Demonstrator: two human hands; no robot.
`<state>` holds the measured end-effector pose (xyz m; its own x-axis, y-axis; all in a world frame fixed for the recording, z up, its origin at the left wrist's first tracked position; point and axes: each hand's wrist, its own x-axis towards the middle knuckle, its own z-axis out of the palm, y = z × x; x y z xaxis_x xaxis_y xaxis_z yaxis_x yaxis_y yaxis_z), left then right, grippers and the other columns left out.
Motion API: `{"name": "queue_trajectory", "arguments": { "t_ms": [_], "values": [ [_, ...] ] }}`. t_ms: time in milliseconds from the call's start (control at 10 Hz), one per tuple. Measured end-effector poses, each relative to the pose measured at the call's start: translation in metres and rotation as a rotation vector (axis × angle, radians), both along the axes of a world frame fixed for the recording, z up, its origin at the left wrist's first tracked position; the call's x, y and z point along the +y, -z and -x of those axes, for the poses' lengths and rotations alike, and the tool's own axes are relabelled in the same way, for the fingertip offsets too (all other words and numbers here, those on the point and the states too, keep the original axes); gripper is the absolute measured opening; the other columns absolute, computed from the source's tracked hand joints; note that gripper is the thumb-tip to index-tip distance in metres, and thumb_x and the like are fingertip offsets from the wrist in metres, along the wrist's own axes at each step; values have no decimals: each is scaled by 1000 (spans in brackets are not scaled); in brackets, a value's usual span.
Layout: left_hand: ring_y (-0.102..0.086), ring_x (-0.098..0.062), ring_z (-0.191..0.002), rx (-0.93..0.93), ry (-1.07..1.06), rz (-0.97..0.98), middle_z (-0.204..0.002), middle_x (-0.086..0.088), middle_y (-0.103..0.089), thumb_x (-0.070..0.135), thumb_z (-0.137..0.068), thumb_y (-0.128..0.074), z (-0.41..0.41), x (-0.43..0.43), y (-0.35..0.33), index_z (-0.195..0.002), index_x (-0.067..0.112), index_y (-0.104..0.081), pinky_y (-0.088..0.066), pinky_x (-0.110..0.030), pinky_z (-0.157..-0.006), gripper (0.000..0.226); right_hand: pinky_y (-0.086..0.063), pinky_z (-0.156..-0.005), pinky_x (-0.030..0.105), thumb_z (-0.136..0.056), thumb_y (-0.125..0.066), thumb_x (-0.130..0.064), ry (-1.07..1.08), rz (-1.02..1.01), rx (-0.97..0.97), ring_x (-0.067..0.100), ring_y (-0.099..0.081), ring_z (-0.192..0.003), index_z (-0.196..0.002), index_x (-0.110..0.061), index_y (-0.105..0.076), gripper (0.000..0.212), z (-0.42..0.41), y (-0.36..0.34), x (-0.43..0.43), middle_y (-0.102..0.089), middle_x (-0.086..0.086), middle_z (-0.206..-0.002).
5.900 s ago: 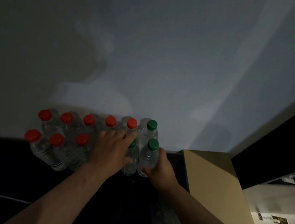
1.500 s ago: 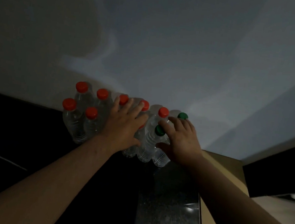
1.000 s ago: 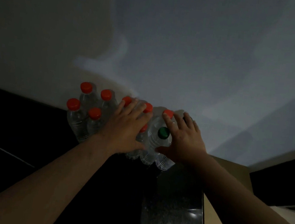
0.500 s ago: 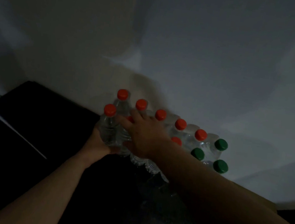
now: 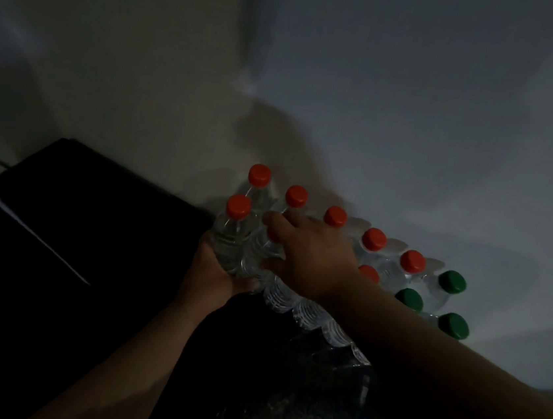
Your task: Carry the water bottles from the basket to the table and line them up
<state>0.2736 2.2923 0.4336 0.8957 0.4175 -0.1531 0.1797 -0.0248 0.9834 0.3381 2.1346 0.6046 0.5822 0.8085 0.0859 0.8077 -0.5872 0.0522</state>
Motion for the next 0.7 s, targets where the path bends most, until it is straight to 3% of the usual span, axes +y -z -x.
{"name": "queue_trajectory", "arguments": {
  "t_ms": [200, 300, 400, 500, 600, 700],
  "values": [
    [-63, -22, -117, -40, 58, -37, -129, -4, -63, 36, -39, -101, -4, 9, 10, -138, 18, -41, -51, -52, -97, 117, -47, -69, 36, -77, -68, -51, 4, 7, -16, 31, -63, -96, -132, -22, -47, 65, 5, -3, 2, -60, 5, -112],
    [-65, -24, -113, -25, 90, -62, -123, -5, -66, 27, -45, -99, -1, 6, -9, -133, 15, -47, -53, -50, -96, 103, -46, -68, 34, -78, -65, -53, 12, -16, -26, 31, -63, -92, -128, -19, -52, 62, 6, -4, 1, -62, 7, -106],
    [-68, -20, -108, -39, 98, -105, -115, 0, -70, 17, -54, -93, 5, 5, -40, -123, 21, -55, -57, -38, -89, 79, -44, -69, 34, -79, -62, -52, 17, -72, -25, 32, -62, -90, -123, -18, -56, 56, 10, -6, 1, -63, 8, -102],
    [-61, -13, -119, -56, 79, -89, -131, 3, -62, 32, -55, -90, 22, 12, -75, -135, 29, -46, -50, -42, -100, 91, -48, -84, 38, -84, -64, -39, 66, -287, 117, 30, -59, -102, -130, -13, -54, 54, 21, -23, -5, -60, 12, -116],
    [-36, -18, -141, 5, 40, -328, -155, -1, -36, 38, -71, -82, 39, 15, -112, -151, 23, -27, -31, -36, -115, 98, -47, -91, 37, -86, -64, -27, 178, -494, 118, 28, -57, -106, -124, -12, -59, 41, 34, -42, -28, -62, 10, -118],
    [-44, -18, -134, -144, 125, -627, -142, 4, -48, 35, -79, -75, 60, 8, -156, -142, 18, -43, -33, -27, -108, 73, -47, -91, 38, -87, -62, -31, 286, -434, 52, 30, -57, -108, -122, -13, -59, 40, 50, -52, -72, -63, 9, -120]
  ]
}}
